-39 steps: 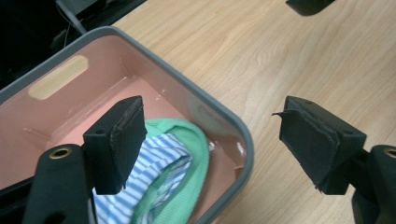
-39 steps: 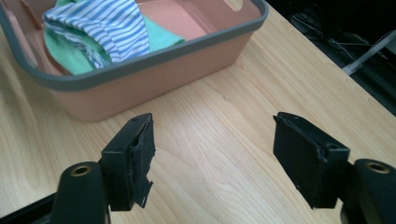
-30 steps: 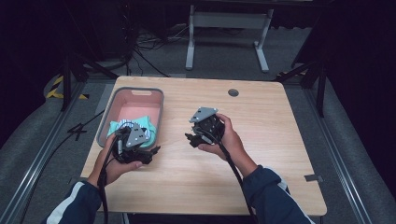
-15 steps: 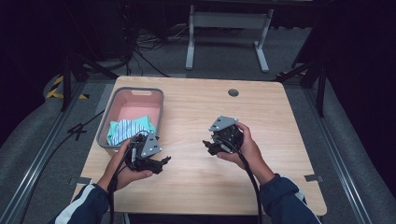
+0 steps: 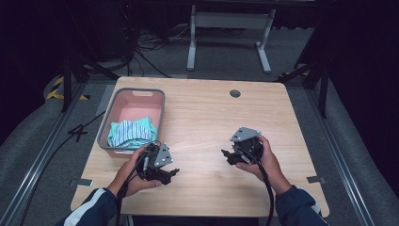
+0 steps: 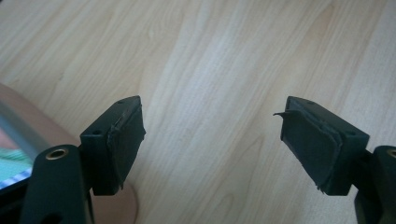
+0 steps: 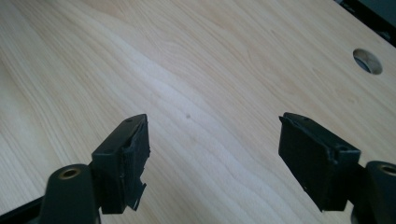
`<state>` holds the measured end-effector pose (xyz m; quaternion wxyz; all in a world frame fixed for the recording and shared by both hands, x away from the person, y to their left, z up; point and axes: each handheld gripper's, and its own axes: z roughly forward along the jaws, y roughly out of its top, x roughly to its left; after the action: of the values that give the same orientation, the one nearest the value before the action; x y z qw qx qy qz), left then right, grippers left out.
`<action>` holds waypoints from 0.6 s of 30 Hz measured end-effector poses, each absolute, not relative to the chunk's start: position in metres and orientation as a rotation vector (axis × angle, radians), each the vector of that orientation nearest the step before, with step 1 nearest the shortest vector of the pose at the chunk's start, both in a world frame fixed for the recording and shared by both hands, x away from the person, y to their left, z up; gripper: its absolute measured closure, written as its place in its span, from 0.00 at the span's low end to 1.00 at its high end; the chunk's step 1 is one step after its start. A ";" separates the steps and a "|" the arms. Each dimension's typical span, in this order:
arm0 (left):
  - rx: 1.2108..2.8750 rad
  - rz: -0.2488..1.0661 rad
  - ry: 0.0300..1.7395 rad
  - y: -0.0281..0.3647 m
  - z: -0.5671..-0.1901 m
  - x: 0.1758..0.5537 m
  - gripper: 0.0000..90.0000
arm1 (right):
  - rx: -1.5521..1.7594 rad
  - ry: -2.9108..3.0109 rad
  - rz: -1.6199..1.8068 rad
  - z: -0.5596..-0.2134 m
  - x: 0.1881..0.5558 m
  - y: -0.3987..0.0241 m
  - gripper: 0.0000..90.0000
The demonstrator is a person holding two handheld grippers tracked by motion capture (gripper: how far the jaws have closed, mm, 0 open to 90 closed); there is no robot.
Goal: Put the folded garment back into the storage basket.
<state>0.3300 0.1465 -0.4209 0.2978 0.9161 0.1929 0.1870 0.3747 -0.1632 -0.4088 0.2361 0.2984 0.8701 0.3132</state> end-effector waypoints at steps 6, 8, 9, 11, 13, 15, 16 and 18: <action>2.449 0.455 0.486 0.142 -0.430 0.330 0.24 | 0.833 2.384 0.852 -0.422 0.366 -0.182 0.28; 2.455 0.434 0.485 0.141 -0.433 0.330 0.24 | 0.851 2.386 0.862 -0.426 0.362 -0.190 0.27; 2.455 0.414 0.486 0.140 -0.435 0.331 0.24 | 0.852 2.381 0.863 -0.428 0.361 -0.193 0.26; 2.461 0.400 0.480 0.140 -0.439 0.332 0.24 | 0.868 2.383 0.871 -0.433 0.356 -0.203 0.25; 2.465 0.386 0.482 0.140 -0.442 0.334 0.24 | 0.891 2.376 0.880 -0.438 0.352 -0.212 0.25; 2.457 0.376 0.485 0.140 -0.445 0.334 0.24 | 0.917 2.367 0.895 -0.443 0.349 -0.221 0.25; 2.458 0.367 0.486 0.141 -0.446 0.335 0.24 | 0.929 2.360 0.901 -0.445 0.347 -0.225 0.25; 2.451 0.357 0.476 0.142 -0.452 0.334 0.24 | 0.957 2.358 0.906 -0.457 0.341 -0.240 0.25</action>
<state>0.3341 0.1422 -0.4515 0.3049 0.9255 0.1796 0.1349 0.3407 -0.2398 -0.4569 0.2183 0.3456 0.8520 0.3273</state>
